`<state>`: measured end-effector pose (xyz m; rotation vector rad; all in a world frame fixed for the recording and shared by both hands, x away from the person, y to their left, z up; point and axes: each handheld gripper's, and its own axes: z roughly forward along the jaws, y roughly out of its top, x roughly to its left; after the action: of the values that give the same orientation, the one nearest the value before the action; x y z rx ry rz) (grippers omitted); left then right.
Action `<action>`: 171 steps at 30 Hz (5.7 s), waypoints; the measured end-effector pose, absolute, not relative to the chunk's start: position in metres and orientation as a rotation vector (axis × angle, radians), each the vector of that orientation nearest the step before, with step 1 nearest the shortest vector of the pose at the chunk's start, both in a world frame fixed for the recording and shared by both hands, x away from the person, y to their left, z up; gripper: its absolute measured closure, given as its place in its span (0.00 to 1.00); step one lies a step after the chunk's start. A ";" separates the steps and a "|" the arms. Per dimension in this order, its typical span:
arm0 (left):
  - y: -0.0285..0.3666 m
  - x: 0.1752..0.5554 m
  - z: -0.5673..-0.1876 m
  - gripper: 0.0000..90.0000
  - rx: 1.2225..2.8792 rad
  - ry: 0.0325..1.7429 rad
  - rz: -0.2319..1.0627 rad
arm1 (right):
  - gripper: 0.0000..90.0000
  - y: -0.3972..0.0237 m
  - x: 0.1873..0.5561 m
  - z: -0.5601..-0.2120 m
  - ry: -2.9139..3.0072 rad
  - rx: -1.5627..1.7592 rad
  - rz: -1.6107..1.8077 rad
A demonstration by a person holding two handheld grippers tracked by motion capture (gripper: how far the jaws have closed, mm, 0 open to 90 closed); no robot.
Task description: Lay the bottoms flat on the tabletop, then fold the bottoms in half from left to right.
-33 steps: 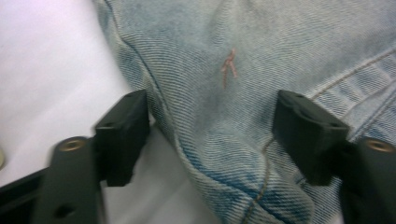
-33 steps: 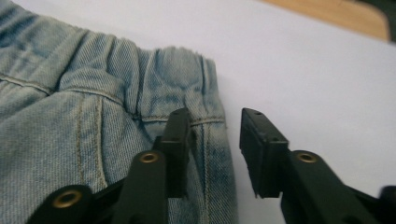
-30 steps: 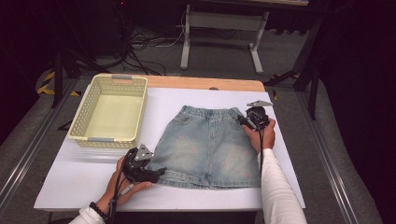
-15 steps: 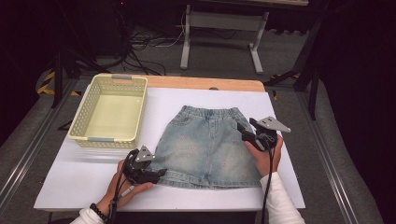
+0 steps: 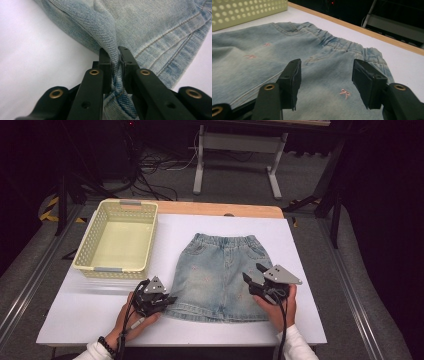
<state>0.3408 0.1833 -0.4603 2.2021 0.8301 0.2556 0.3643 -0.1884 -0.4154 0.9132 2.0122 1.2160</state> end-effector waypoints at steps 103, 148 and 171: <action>0.130 0.318 -0.451 0.95 2.129 0.615 0.326 | 0.66 -0.036 0.384 -0.427 2.469 0.814 1.238; 0.099 0.309 -0.421 0.27 1.963 0.465 0.254 | 0.95 -0.152 0.347 -0.395 2.105 0.980 1.341; 0.061 0.324 -0.455 0.13 2.179 0.480 0.170 | 0.94 -0.252 0.356 -0.421 1.945 1.309 1.161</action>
<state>0.3242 0.0614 -0.4551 2.1787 0.4796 0.1699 0.3556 -0.2522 -0.4209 1.3087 1.9449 1.1612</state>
